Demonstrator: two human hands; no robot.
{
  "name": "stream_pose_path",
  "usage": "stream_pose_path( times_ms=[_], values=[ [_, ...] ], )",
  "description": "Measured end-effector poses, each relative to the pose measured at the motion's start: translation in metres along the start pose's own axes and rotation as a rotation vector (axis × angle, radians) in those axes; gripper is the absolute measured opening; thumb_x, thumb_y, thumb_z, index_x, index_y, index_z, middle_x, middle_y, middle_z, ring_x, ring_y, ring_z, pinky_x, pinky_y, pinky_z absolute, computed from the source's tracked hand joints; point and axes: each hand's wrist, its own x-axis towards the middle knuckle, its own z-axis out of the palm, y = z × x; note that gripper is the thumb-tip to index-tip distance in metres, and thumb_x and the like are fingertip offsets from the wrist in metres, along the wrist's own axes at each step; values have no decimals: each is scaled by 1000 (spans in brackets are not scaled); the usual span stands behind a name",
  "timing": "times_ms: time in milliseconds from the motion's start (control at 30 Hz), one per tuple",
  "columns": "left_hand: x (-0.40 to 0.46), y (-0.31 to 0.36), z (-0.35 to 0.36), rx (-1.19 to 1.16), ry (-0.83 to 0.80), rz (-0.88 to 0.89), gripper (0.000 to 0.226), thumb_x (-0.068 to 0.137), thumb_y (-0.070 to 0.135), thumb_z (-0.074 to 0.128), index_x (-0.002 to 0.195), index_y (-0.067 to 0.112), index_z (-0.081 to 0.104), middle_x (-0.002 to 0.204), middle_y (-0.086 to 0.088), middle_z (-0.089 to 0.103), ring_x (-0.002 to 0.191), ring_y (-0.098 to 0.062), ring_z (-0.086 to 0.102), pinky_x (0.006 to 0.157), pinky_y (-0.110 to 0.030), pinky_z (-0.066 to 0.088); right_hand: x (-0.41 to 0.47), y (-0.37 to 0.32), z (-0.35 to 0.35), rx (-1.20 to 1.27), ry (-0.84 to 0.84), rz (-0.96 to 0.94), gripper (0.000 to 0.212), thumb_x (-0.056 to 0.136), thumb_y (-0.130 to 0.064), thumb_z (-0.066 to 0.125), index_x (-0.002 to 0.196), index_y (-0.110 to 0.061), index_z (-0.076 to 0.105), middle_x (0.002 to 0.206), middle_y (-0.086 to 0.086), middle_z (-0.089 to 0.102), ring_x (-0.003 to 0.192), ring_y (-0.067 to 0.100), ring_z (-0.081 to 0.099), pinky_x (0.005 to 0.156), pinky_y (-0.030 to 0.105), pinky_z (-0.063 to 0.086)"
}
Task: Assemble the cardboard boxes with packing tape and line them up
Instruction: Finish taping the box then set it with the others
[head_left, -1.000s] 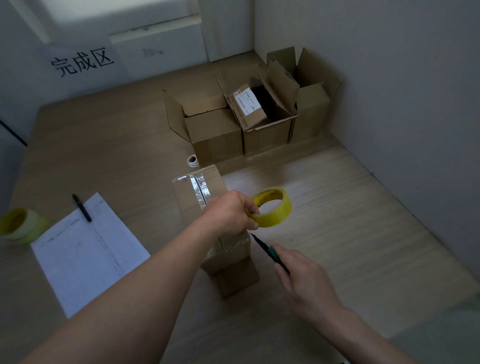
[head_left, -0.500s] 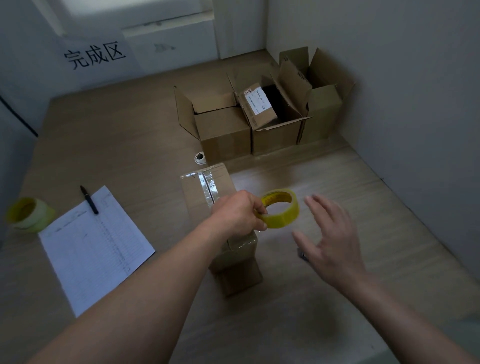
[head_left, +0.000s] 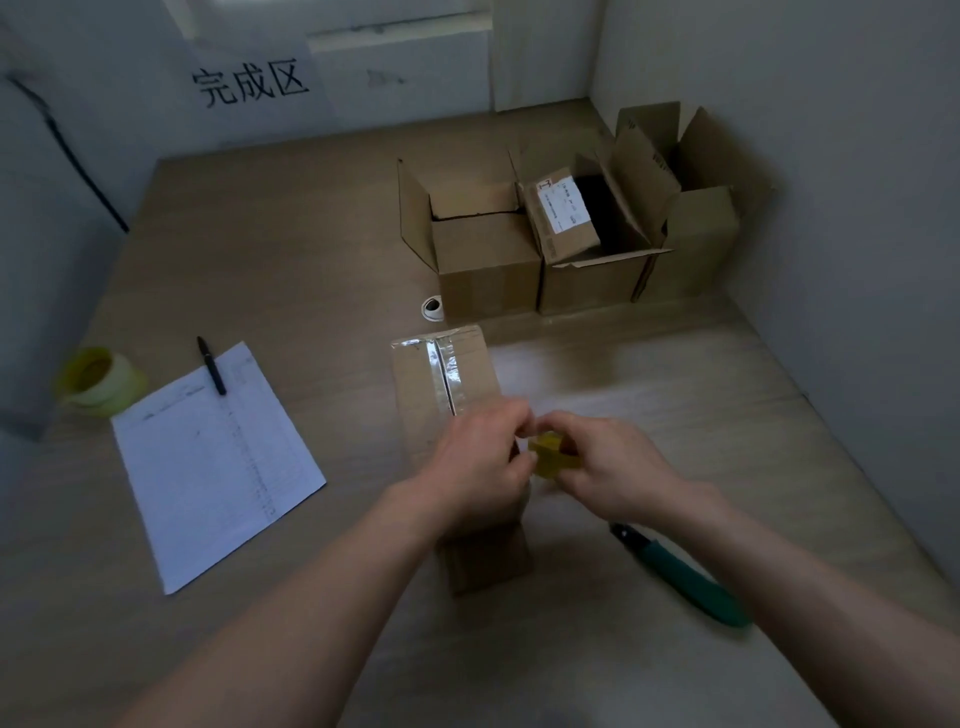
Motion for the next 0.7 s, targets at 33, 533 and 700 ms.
stream_pose_path(
  times_ms=[33, 533, 700],
  values=[
    [-6, -3, 4, 23, 34, 64, 17, 80, 28, 59, 95, 21, 53, 89, 5, 50, 87, -21, 51, 73, -32, 39, 3, 0, 0, 26, -21, 0, 42, 87, -29, 68, 123, -43, 51, 110, -13, 64, 99, 12, 62, 84, 36, 56],
    [-9, 0, 28, 281, 160, 50, 43, 60, 37, 57, 99, 19, 48, 92, -2, 52, 81, -25, 50, 67, -35, 37, 28, 10, -1, -430, 43, -98, 7, 84, -29, 58, 79, -25, 54, 79, -5, 57, 82, 23, 63, 61, 29, 42],
    [-7, 4, 30, 257, 168, -20, 42, 60, 35, 56, 98, 21, 47, 93, 2, 49, 82, -23, 46, 68, -34, 32, 27, 52, 3, -387, 122, -100, 23, 89, -40, 59, 77, -22, 52, 80, 0, 59, 74, 25, 59, 61, 34, 46]
  ],
)
